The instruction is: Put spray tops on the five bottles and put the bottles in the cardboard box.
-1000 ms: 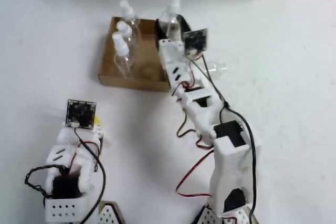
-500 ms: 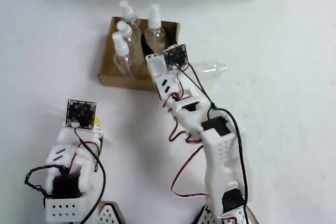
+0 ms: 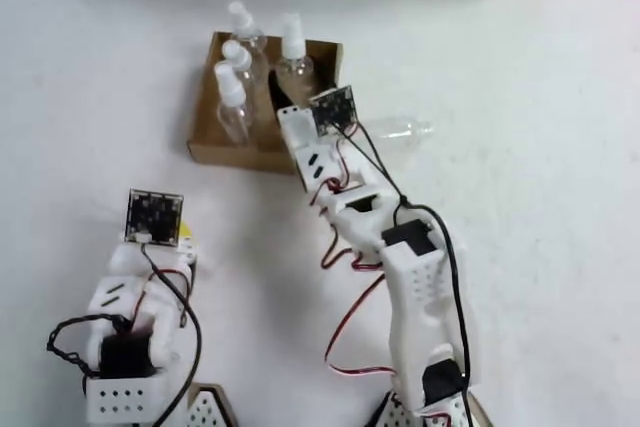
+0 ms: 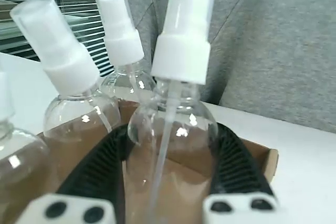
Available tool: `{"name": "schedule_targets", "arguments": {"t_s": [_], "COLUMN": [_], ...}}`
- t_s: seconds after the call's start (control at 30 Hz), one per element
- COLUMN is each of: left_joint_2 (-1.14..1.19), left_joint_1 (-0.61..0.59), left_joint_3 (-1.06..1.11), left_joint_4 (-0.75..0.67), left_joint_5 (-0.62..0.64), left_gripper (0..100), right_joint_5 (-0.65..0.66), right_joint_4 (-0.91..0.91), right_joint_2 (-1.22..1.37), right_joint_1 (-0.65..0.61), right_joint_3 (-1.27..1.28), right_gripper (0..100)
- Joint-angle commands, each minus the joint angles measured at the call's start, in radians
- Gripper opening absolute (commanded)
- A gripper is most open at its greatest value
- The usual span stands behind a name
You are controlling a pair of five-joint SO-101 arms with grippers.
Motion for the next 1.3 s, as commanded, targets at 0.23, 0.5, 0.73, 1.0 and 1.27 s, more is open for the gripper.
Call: {"name": "schedule_targets", "arguments": {"t_s": [0.23,0.5,0.73,1.0,1.27], "left_joint_2": [-0.012,-0.012,0.039,0.493,1.024], "left_joint_1": [-0.048,-0.044,-0.005,0.007,0.004], "left_joint_3": [-0.002,-0.003,-0.098,-0.348,-0.683], "left_joint_4": [-0.098,-0.193,-0.150,-0.273,-0.411], "left_joint_5": [0.000,0.098,0.101,0.103,0.104], "left_gripper": [2,2,2,2,2], "right_joint_5": [0.011,0.005,-0.084,-0.095,-0.095], "right_joint_4": [-0.038,-0.124,-0.125,-0.125,-0.124], "right_joint_2": [-0.030,-0.229,-0.407,-0.641,-0.828], "right_joint_1": [-0.012,-0.021,-0.018,-0.019,-0.002], "right_joint_3": [0.003,0.221,0.356,0.569,0.789], "right_gripper": [1.5,1.5,1.5,1.5,1.5]}}
